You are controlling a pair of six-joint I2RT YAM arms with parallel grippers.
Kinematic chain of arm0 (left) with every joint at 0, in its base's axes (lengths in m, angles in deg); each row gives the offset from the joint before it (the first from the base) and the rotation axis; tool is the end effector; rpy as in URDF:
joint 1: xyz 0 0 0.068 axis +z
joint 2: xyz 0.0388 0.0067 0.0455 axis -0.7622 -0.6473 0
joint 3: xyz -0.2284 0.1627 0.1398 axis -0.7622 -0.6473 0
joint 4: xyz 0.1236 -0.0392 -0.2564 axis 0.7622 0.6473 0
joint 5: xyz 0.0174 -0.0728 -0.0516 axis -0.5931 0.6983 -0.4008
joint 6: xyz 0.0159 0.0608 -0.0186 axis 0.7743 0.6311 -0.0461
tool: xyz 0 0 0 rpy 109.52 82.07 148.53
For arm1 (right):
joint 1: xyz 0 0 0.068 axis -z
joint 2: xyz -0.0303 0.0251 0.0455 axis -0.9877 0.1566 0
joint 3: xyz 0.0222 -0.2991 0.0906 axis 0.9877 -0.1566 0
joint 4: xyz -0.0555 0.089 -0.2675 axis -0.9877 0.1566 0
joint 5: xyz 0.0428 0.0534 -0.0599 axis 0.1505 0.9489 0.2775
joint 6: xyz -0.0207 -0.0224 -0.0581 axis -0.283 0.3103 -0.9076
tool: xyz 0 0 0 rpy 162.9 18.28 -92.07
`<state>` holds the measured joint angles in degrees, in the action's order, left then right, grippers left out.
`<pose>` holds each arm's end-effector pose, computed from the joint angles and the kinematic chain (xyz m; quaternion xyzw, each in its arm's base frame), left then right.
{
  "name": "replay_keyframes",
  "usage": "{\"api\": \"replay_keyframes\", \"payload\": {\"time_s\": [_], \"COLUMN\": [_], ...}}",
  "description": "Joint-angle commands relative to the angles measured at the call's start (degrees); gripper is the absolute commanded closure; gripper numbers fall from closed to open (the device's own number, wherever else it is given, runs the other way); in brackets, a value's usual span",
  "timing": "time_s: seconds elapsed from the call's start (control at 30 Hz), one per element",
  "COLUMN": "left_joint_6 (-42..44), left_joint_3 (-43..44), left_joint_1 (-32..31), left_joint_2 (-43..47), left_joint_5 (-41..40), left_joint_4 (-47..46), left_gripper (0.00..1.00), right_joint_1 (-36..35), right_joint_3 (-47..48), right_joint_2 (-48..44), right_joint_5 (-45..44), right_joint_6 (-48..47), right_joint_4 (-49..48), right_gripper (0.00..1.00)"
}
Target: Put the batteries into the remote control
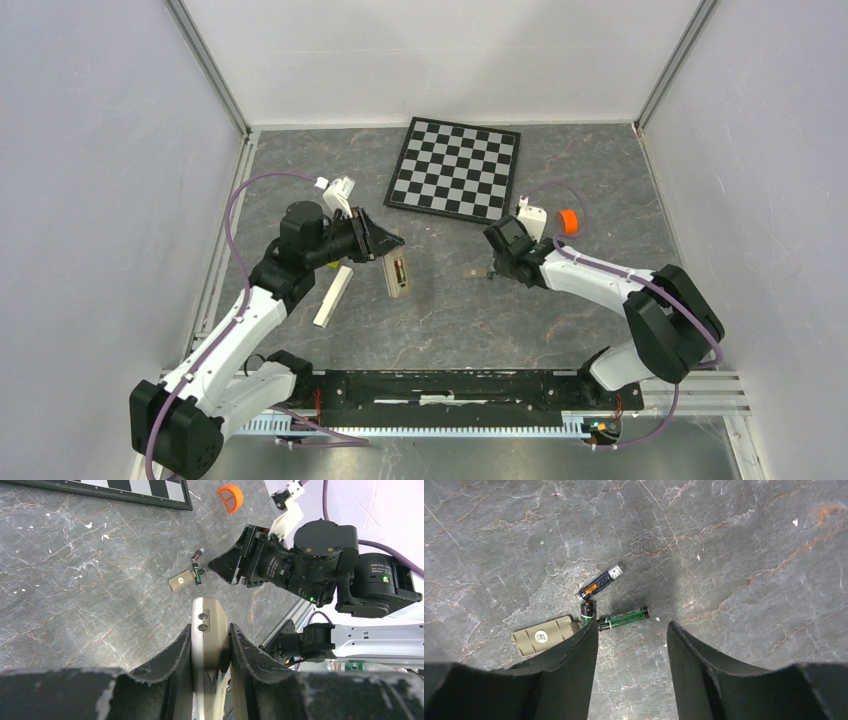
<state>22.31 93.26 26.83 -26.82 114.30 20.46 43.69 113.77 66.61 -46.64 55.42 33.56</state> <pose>0.2045 -0.1115 0.3174 0.0378 0.8084 -0.4425 0.3864 0.2505 0.1608 0.1895 0.1518 0.9286 0.0012 0.3387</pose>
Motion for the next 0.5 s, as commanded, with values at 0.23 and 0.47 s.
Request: {"api": "replay_keyframes", "payload": {"time_s": [0.23, 0.47], "left_joint_6": [2.6, 2.7], "left_joint_3": [-0.6, -0.6], "left_joint_1": [0.7, 0.8], "left_joint_2": [1.6, 1.7], "left_joint_5": [1.4, 1.4], "left_joint_4": [-2.3, -2.4], "left_gripper": [0.98, 0.98], "right_joint_1": [-2.0, -2.0], "right_joint_3": [3.8, 5.0], "right_joint_2": [5.1, 7.3], "right_joint_5": [-5.7, -6.0], "right_joint_6": [10.3, 12.2], "right_joint_4": [2.9, 2.6], "right_gripper": [0.48, 0.48]}}
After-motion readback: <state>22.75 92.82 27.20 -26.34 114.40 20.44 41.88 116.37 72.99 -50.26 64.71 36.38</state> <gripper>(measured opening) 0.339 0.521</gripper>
